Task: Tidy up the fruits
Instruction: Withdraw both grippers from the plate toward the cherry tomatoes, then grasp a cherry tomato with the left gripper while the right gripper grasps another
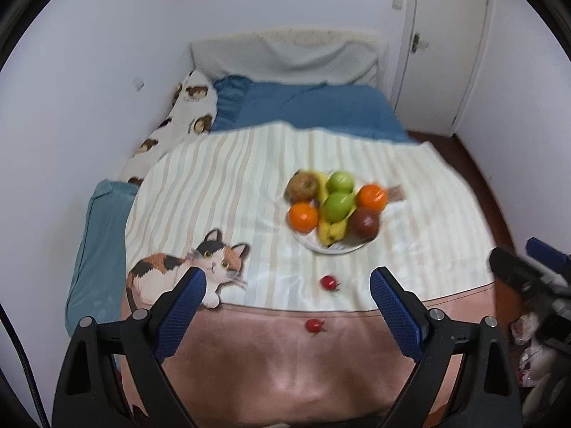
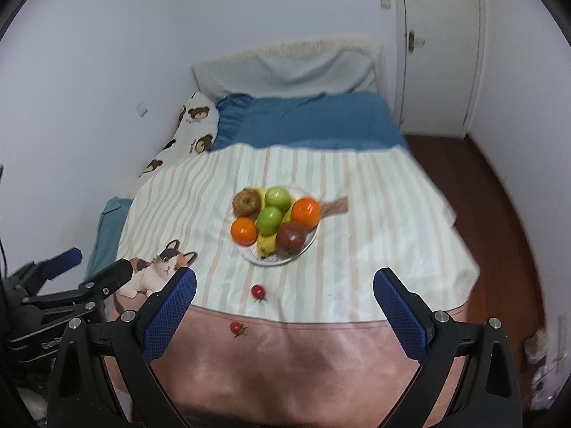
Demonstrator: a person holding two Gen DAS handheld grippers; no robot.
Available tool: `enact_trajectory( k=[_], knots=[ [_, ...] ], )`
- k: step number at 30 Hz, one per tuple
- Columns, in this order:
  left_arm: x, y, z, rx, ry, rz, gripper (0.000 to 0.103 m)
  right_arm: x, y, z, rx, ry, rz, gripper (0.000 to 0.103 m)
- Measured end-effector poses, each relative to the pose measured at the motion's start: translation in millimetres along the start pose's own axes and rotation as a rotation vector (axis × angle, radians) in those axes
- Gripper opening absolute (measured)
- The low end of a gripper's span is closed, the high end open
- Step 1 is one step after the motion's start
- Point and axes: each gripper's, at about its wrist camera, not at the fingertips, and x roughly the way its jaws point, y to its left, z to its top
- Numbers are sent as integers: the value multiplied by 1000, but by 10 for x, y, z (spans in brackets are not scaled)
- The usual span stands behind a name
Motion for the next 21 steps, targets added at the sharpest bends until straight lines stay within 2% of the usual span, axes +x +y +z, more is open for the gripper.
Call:
enact_trajectory(
  k=[3, 5, 6, 7, 8, 10, 13, 15, 16, 18, 20, 21],
  knots=[
    [613, -12, -191, 12, 156, -21, 94, 456, -182, -66, 50, 80, 28, 101],
    [964, -55, -324, 21, 239, -45, 94, 813, -297, -148, 71, 139, 30, 89],
    [1203, -99, -409, 32, 292, -61, 94, 1030, -346, -199, 78, 183, 35, 75],
    [1352, -138, -473, 37, 323, -67, 90, 1155, -384, -243, 88, 209, 45, 69],
    [1498, -172, -524, 43, 351, -73, 86, 1322, -425, -302, 96, 235, 58, 67],
    [1808, -280, -641, 64, 407, -84, 85, 1521, -446, -381, 87, 263, 61, 65],
    [2188, -404, -770, 70, 493, -102, 71, 1773, -422, -452, 62, 292, 59, 65],
    [2418, -462, -857, 51, 542, -112, 65, 1922, -389, -459, 48, 311, 60, 65],
    [2483, -479, -882, 47, 553, -113, 55, 1969, -371, -454, 45, 316, 61, 65],
    [2588, -504, -926, 44, 561, -95, 47, 2072, -331, -422, 33, 324, 61, 65],
    [2599, -506, -932, 51, 541, -80, 27, 2224, -269, -374, 16, 339, 72, 65],
    [2589, -483, -927, 48, 537, -77, 23, 2295, -229, -336, 10, 349, 79, 65]
  ],
)
